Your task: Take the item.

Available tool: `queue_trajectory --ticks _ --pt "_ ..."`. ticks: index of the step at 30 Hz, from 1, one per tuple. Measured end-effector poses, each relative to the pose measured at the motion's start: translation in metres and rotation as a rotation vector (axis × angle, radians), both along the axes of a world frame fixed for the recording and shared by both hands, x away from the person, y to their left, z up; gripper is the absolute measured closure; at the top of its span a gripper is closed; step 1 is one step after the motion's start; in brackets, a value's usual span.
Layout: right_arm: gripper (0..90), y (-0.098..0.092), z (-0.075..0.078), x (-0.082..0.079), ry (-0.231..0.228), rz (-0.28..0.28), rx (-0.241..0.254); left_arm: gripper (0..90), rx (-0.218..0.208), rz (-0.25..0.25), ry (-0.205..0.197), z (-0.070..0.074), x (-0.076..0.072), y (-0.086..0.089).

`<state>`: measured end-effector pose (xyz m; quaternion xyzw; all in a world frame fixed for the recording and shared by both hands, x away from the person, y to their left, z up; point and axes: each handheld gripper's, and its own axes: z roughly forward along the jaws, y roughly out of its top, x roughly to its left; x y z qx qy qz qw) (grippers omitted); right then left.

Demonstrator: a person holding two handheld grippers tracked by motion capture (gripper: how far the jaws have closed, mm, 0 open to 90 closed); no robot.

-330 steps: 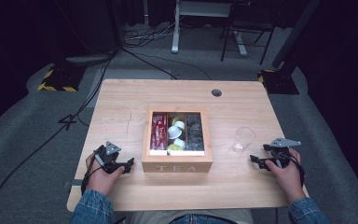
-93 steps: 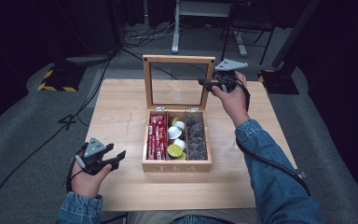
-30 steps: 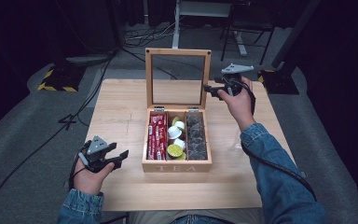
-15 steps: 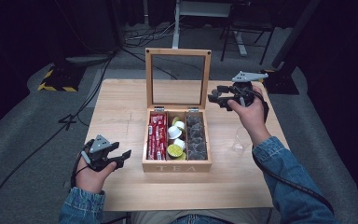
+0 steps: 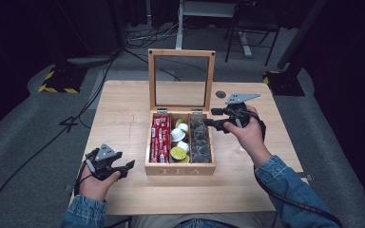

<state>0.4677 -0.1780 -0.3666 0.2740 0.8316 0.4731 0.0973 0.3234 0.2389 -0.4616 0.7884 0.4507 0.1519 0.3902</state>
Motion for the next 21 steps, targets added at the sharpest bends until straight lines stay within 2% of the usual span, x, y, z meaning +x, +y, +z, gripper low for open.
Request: queue_trajectory --ticks 5,9,14,21 --pt "43.1 0.009 -0.017 0.001 0.043 0.008 -0.032 37.6 0.008 -0.002 0.034 -0.011 0.000 -0.001" --pt "45.6 0.015 -0.030 0.002 0.064 -0.007 -0.097 37.4 0.010 0.002 0.052 -0.017 0.000 0.000" --pt "48.9 0.022 -0.043 0.004 0.096 -0.017 -0.154 37.1 0.026 -0.004 0.077 -0.026 0.001 -0.003" --pt "49.4 0.034 -0.056 0.005 0.096 -0.008 -0.242 36.8 0.039 -0.016 0.092 -0.029 0.003 -0.006"
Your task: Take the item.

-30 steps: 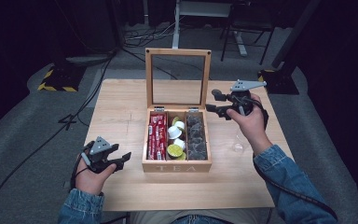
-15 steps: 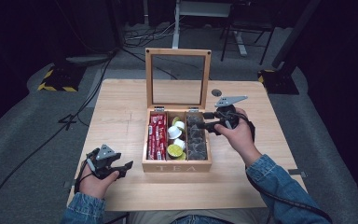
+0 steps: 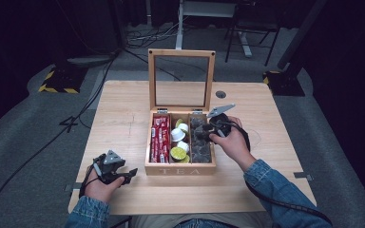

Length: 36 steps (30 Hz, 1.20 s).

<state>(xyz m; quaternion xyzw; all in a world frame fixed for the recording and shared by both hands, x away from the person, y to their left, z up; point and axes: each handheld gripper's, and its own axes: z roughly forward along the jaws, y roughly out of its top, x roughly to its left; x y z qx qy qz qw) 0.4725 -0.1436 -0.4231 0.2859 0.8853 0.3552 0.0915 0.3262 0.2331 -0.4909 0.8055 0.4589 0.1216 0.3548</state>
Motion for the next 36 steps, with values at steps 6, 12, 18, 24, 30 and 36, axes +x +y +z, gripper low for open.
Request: queue_trajectory --ticks 6,12,18,24,30,36 --pt "50.9 0.011 -0.013 0.005 0.033 0.012 -0.037 36.8 0.002 0.001 0.009 -0.003 0.001 0.000" --pt "62.3 0.012 -0.017 0.008 0.050 0.013 -0.024 36.8 0.004 -0.001 0.011 -0.004 0.001 0.000" --pt "73.1 0.010 -0.017 0.008 0.041 0.017 -0.013 36.9 0.003 -0.003 0.009 -0.005 0.002 0.000" --pt "74.0 0.008 -0.013 0.006 0.026 0.018 0.012 36.7 -0.006 -0.001 0.000 -0.006 0.002 0.001" --pt "74.2 0.004 -0.006 0.005 0.021 0.018 0.056 34.3 -0.016 -0.003 -0.018 -0.009 0.003 0.001" --pt "74.2 -0.001 0.002 0.003 0.011 0.017 0.115 32.7 -0.016 -0.007 -0.035 -0.011 0.003 0.001"
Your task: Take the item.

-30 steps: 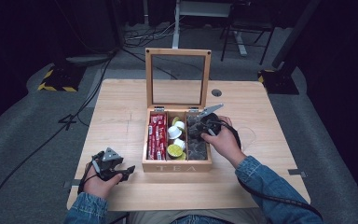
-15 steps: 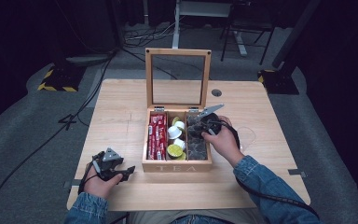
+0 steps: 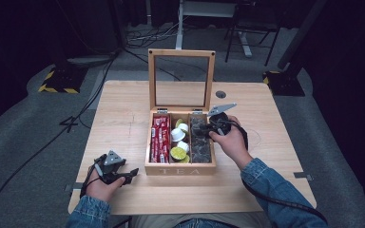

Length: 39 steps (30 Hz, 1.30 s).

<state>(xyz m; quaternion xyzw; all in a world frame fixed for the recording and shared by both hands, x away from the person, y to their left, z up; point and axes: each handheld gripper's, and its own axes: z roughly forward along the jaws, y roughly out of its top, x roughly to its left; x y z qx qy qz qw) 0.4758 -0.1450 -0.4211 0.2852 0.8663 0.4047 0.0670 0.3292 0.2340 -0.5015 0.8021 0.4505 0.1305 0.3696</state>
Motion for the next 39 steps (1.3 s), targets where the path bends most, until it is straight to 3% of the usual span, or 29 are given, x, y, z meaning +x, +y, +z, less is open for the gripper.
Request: queue_trajectory --ticks 14,23,39 --pt "74.1 -0.005 0.023 -0.008 -0.049 0.015 0.077 29.9 0.014 -0.010 -0.020 -0.002 0.001 -0.001" --pt "73.9 -0.013 0.039 -0.014 -0.081 0.016 0.105 27.6 0.083 -0.031 -0.041 -0.002 0.001 -0.002" --pt "73.7 -0.058 0.071 -0.032 -0.148 -0.037 0.120 24.8 0.092 -0.025 -0.037 -0.002 0.005 -0.003"
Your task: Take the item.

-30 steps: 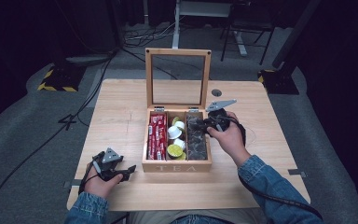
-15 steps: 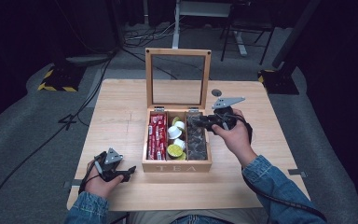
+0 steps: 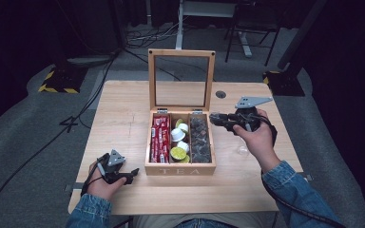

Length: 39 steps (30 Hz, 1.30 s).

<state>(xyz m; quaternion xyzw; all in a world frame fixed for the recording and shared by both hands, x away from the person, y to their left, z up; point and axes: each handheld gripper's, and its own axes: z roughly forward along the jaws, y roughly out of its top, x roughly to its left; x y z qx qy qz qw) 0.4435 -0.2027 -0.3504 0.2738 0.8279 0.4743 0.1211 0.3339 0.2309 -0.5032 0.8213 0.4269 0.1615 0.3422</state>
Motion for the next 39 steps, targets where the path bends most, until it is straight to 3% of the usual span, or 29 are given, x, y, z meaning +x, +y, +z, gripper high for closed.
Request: queue_trajectory --ticks 13,25,39 --pt "73.5 -0.038 0.010 -0.012 -0.010 -0.067 -0.002 24.7 0.000 0.001 -0.004 0.000 0.001 0.000" --pt "73.1 -0.072 0.013 -0.022 -0.006 -0.132 -0.041 24.3 0.000 0.000 -0.005 0.000 0.002 0.000" --pt "73.1 -0.103 0.003 -0.020 0.038 -0.206 -0.103 24.2 0.001 0.001 -0.006 0.000 0.002 0.000"
